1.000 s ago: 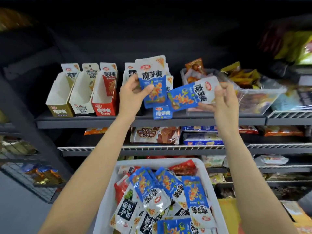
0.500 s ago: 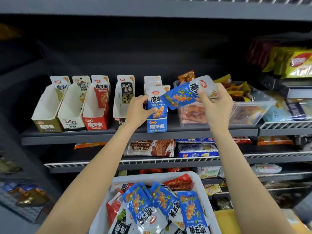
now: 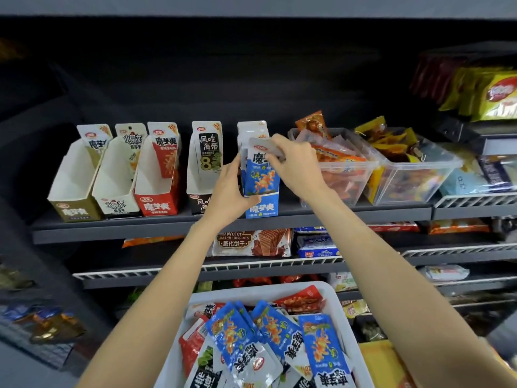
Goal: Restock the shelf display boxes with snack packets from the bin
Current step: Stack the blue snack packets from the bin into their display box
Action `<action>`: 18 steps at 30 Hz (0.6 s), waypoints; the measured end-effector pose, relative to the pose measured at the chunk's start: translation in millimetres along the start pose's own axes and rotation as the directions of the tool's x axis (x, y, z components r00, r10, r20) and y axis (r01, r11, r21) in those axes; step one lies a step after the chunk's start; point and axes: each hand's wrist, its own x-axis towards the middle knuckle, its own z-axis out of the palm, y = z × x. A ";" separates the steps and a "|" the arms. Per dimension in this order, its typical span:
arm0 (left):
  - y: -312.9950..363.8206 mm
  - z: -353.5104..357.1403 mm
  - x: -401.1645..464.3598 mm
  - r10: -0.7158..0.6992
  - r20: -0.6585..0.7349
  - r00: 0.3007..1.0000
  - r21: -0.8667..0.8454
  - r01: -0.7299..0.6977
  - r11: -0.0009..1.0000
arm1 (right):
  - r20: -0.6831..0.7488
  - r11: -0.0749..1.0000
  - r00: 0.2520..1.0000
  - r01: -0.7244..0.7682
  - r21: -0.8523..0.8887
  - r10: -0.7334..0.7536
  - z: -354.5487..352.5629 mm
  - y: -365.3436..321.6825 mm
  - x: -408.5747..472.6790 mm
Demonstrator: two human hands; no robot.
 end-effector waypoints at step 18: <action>6.2 2.5 -104.4 0.135 -0.408 0.903 -0.071 -0.179 0.981 | -0.337 0.954 0.909 -0.165 0.249 0.245 13.4 -23.7 -117.8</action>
